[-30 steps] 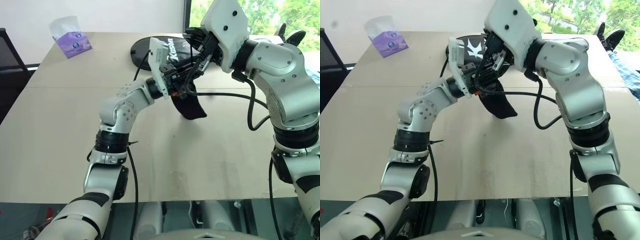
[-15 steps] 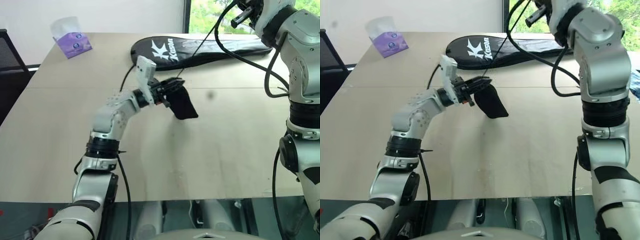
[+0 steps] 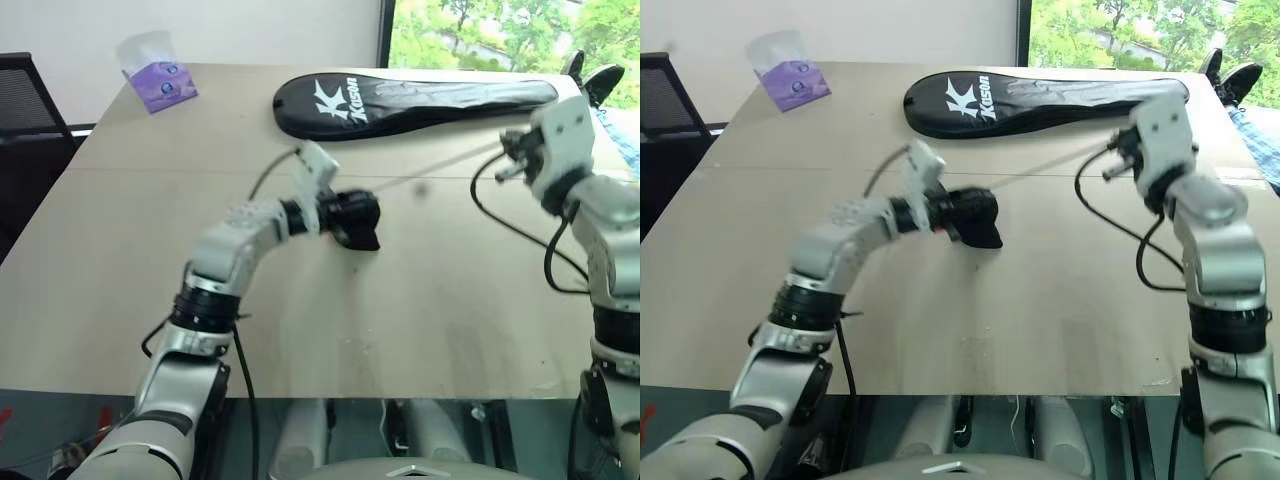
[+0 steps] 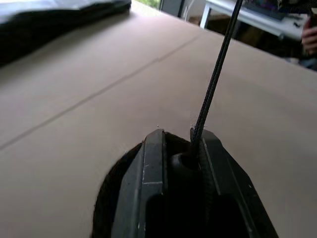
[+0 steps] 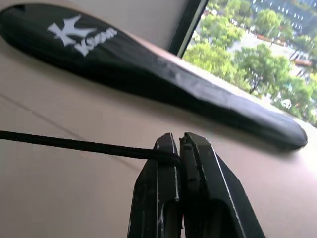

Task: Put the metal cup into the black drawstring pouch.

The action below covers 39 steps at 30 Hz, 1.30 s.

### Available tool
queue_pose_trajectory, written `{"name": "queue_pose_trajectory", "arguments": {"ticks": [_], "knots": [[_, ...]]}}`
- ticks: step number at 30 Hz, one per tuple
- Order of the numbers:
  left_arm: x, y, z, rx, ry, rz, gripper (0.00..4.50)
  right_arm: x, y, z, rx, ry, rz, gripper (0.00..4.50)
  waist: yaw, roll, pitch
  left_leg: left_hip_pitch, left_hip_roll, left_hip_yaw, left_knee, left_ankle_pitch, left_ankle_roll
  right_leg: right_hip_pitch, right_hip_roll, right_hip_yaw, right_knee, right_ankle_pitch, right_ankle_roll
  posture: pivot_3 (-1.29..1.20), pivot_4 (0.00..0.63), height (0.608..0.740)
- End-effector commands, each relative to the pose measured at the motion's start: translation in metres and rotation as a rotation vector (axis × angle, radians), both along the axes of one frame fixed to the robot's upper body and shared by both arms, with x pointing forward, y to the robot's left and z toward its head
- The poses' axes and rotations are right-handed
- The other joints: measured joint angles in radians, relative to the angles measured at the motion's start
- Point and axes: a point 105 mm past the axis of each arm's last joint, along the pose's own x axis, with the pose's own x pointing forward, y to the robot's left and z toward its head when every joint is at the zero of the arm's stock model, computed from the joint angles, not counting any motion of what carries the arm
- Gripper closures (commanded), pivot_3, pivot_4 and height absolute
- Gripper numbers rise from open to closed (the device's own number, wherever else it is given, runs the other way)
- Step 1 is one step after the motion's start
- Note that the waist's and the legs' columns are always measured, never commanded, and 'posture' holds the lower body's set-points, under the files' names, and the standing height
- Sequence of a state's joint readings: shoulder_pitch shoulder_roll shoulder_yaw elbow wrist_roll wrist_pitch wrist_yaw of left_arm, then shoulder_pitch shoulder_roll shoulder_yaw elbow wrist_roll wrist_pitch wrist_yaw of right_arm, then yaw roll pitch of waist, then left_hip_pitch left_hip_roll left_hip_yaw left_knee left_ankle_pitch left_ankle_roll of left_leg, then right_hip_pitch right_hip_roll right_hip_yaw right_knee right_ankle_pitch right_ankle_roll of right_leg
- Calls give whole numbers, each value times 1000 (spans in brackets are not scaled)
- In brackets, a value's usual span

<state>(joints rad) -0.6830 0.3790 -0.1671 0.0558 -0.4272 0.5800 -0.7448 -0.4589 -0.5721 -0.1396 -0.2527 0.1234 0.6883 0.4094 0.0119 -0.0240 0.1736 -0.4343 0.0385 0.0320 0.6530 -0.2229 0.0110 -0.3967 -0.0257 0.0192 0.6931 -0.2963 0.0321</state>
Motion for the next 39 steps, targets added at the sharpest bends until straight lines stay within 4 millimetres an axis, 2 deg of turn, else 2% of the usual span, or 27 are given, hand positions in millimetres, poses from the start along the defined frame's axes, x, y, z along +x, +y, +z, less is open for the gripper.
{"name": "queue_pose_trajectory", "arguments": {"ticks": [1,2,4,7,10,14,16,18,20,22,24,25,30,33,39], "knots": [[-10,-7,-23,-20,91,-32,3279,-17,-11,-27,-25,40,14,4177,-1,3,-1,2,0,1,0,0,0,2,0,1,0,0,0,0,150,740],[-12,-6,-22,-43,99,-32,3014,-21,-8,-36,-10,69,39,3822,-1,3,-2,3,0,1,0,-1,2,2,0,1,0,0,0,0,150,740],[-10,0,-11,-99,86,-7,2054,-33,0,-51,-7,121,100,2988,-3,3,-2,3,0,1,0,-1,3,2,1,2,1,0,0,0,150,740],[-9,13,8,-161,92,21,726,-47,6,-60,8,161,155,1624,-17,3,-2,5,0,1,2,-2,5,3,2,3,3,0,1,0,150,740],[-22,26,32,-229,111,-35,610,-64,16,-64,30,192,236,240,-28,3,-1,4,1,0,3,-2,5,4,4,3,3,0,1,0,150,740],[-40,49,53,-294,159,-84,610,-82,25,-62,86,203,314,240,-28,3,-1,3,3,-1,3,0,1,2,6,3,2,0,0,0,150,740],[-40,64,51,-262,122,-2,610,-85,26,-54,115,155,308,108,-28,3,-1,3,3,-1,3,0,0,3,5,3,2,0,1,0,150,740],[-40,81,57,-343,11,100,610,-88,34,-44,135,88,320,108,-28,3,-1,4,3,0,3,0,0,3,5,4,2,0,1,0,150,740],[-39,96,55,-331,-91,208,610,-88,40,-35,149,21,301,108,-25,3,-1,4,3,0,2,0,0,4,4,4,2,0,1,0,150,740],[-44,108,49,-344,-77,233,610,-92,47,-32,155,-26,295,108,-23,3,-1,4,3,-2,2,0,0,3,4,6,2,0,1,0,150,740],[-51,126,40,-351,-73,292,87,-100,51,-31,168,-56,285,0,-22,3,-1,3,2,-2,2,0,0,3,4,6,2,0,1,0,150,740],[-54,133,35,-336,-78,322,15,-104,52,-31,174,-62,281,0,-23,3,-1,3,2,-2,2,0,0,3,4,6,2,0,1,0,150,740],[-67,165,-9,-155,-58,505,15,-126,45,-44,130,-31,230,0,-23,2,-2,4,2,-1,2,-1,1,4,2,6,2,0,1,0,150,740],[-77,173,-26,-119,-36,527,15,-136,37,-52,104,-3,192,0,-21,1,-2,4,2,-2,1,-2,4,4,2,5,2,-1,0,0,150,740],[-83,175,-31,-120,-31,567,15,-136,20,-67,109,17,125,0,-23,0,-3,15,2,-2,0,-3,5,15,1,6,0,-1,0,0,150,740]]}}
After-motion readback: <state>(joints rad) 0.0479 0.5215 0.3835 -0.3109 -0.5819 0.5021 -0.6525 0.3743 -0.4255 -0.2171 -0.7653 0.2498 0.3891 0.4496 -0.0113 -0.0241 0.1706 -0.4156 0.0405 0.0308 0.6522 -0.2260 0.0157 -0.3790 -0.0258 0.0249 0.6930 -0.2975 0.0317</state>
